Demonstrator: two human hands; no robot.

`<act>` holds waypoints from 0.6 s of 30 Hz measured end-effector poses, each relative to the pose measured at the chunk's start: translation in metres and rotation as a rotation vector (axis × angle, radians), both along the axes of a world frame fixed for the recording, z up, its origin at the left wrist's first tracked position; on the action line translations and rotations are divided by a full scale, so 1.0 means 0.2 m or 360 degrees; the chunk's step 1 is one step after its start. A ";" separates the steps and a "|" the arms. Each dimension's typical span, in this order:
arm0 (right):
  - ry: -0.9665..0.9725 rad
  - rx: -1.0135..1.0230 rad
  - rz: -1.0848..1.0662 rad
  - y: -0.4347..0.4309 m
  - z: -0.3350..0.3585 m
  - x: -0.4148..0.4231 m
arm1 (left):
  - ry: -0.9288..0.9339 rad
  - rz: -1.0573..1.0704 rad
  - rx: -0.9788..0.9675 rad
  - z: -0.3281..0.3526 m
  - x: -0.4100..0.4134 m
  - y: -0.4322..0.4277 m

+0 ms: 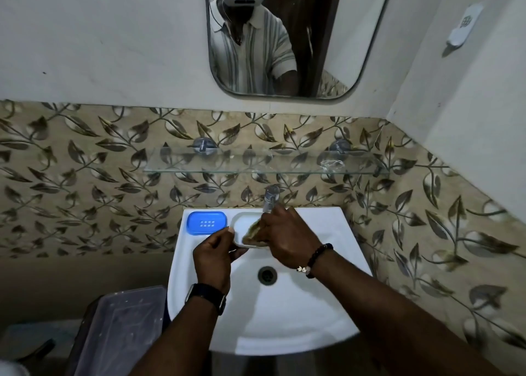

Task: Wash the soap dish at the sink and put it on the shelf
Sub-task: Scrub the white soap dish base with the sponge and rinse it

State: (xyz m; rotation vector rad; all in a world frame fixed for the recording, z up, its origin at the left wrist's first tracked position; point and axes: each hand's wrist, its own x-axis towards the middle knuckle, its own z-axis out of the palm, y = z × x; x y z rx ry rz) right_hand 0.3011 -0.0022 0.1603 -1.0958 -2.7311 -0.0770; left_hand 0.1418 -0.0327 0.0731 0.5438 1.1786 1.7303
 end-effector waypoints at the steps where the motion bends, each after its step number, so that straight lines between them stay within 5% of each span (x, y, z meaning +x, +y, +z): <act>1: -0.0058 0.0120 -0.0012 0.01 0.01 0.02 | -0.0013 0.0029 -0.0004 0.00 -0.01 0.00; 5: -0.0020 0.0361 -0.0155 0.00 -0.02 -0.01 | -0.0009 0.0032 0.0013 0.00 -0.03 0.00; 9: 0.0302 -0.0136 -0.0107 -0.05 -0.11 -0.14 | 0.0072 -0.0057 0.0015 -0.03 0.02 -0.03; 15: -0.0088 0.0403 -0.0166 0.00 -0.08 -0.07 | 0.0009 0.0064 0.0023 -0.02 -0.01 -0.01; 18: -0.0017 0.0382 -0.0346 -0.01 -0.06 -0.09 | -0.0085 0.0135 -0.0024 0.01 -0.02 0.00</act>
